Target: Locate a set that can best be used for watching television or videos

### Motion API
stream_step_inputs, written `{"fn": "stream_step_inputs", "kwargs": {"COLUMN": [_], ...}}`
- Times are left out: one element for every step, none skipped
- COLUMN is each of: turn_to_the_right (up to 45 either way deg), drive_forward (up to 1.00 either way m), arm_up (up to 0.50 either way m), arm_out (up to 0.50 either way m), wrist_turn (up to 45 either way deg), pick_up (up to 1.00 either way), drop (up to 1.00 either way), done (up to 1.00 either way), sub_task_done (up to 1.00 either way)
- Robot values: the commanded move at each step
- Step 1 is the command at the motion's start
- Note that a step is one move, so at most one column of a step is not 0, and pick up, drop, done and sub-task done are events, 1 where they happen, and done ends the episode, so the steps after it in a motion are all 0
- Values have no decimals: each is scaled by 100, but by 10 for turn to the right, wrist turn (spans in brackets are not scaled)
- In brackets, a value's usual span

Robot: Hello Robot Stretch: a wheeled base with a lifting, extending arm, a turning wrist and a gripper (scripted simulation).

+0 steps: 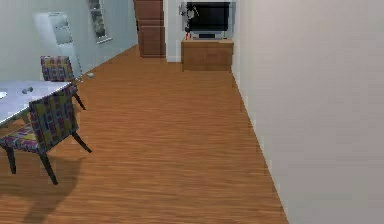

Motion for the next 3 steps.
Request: {"fn": "stream_step_inputs", "kwargs": {"turn_to_the_right": [60, 0, 0], "drive_forward": [0, 100, 100], "arm_up": [0, 0, 0], "arm_out": [0, 0, 0], "wrist_turn": [0, 0, 0], "pick_up": [0, 0, 0], "drop": [0, 0, 0], "done": [0, 0, 0], "sub_task_done": [0, 0, 0]}}
